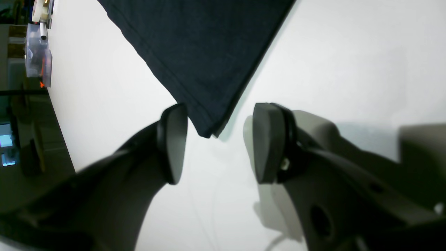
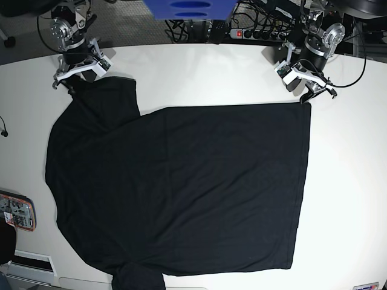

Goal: Fold the T-shirt properly
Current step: 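Grasp the shoulder corners with both grippers, adjusting the right gripper's grip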

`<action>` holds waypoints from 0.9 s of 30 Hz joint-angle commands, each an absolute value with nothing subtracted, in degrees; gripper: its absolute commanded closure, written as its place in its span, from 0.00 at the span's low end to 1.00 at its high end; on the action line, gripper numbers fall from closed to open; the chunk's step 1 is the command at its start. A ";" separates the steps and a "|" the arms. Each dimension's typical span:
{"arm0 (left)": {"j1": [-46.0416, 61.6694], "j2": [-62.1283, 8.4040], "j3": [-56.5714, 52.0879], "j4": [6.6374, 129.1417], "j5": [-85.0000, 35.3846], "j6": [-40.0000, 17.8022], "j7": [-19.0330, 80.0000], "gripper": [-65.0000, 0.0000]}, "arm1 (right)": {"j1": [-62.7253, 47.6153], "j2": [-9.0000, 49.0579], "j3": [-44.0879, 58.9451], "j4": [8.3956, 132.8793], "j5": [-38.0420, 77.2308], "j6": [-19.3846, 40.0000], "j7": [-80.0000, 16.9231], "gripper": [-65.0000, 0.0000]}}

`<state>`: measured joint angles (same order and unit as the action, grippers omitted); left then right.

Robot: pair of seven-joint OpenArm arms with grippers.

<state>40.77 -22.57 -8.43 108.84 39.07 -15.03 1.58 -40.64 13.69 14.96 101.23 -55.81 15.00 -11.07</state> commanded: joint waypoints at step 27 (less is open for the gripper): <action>41.80 -22.99 -8.84 109.85 38.99 -14.11 1.01 0.54 | -44.18 13.58 11.65 101.67 -50.95 22.29 -13.41 0.24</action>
